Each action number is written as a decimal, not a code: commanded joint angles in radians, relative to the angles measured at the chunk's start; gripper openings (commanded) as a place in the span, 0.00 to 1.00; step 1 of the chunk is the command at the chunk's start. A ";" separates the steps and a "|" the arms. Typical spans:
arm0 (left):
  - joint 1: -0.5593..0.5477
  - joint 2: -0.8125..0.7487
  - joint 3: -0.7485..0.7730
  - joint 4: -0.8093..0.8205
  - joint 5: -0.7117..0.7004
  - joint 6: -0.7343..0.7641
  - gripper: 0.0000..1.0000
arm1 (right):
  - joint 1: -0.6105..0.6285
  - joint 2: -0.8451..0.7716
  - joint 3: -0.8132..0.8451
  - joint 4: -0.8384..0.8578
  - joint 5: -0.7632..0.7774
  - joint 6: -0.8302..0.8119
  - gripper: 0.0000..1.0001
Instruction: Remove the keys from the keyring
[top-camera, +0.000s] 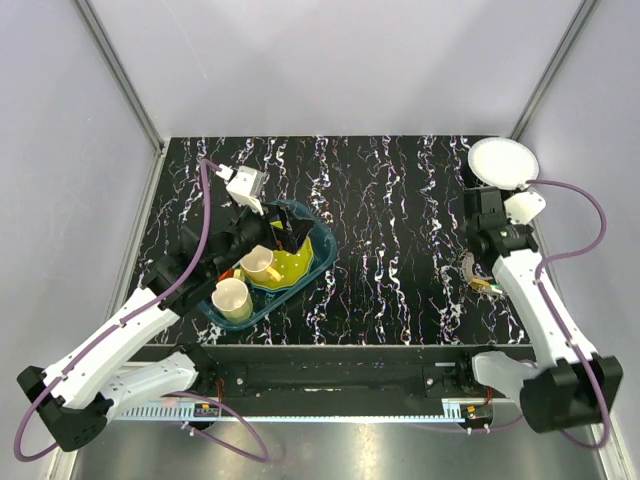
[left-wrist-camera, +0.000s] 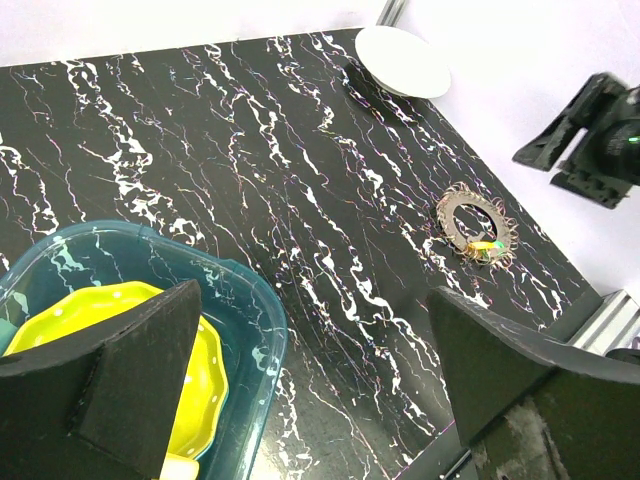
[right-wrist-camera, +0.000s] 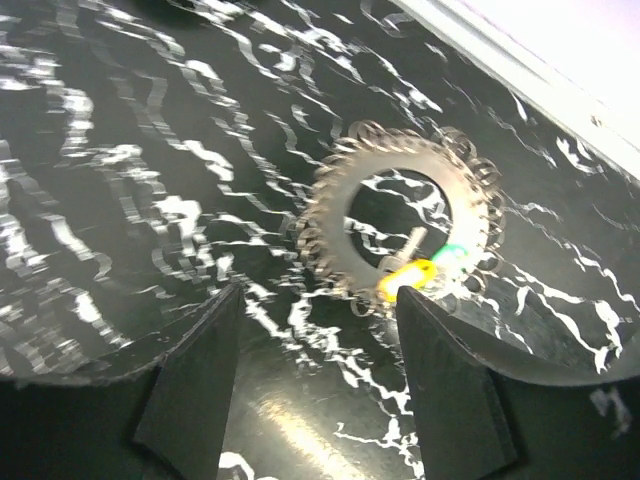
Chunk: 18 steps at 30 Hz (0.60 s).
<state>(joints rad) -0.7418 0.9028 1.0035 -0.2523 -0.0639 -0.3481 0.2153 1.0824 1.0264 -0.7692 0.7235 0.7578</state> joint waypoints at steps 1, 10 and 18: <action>-0.002 -0.025 -0.003 0.047 -0.004 -0.006 0.99 | -0.155 0.123 -0.064 0.027 -0.185 0.038 0.66; -0.002 0.001 -0.003 0.042 -0.008 0.003 0.99 | -0.307 0.428 -0.040 0.288 -0.470 -0.270 0.69; -0.001 -0.022 -0.008 0.047 -0.027 0.014 0.99 | -0.310 0.591 0.023 0.284 -0.561 -0.333 0.53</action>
<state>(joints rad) -0.7418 0.8997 0.9947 -0.2516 -0.0685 -0.3470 -0.0917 1.6428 1.0088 -0.5194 0.2356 0.4812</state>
